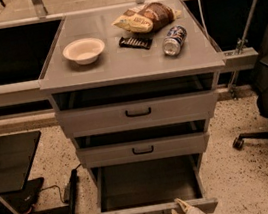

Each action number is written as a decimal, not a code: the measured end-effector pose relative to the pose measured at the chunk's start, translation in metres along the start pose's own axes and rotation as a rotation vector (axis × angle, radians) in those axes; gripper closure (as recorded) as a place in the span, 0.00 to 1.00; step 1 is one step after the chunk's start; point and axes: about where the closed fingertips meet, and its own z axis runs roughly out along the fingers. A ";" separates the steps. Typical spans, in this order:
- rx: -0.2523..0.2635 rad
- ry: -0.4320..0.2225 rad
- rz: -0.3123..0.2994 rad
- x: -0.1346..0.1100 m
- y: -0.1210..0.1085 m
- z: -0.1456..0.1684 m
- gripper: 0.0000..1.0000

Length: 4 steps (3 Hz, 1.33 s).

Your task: Open bottom drawer

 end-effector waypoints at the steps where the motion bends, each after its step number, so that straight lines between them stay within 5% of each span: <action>1: 0.013 -0.038 -0.024 -0.013 0.028 -0.001 1.00; 3: 0.013 -0.038 -0.024 -0.021 0.025 -0.007 1.00; 4: -0.024 -0.100 -0.079 -0.025 0.098 -0.018 1.00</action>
Offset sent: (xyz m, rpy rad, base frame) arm -0.4999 -0.0780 -0.2560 0.4041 0.1184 -0.6857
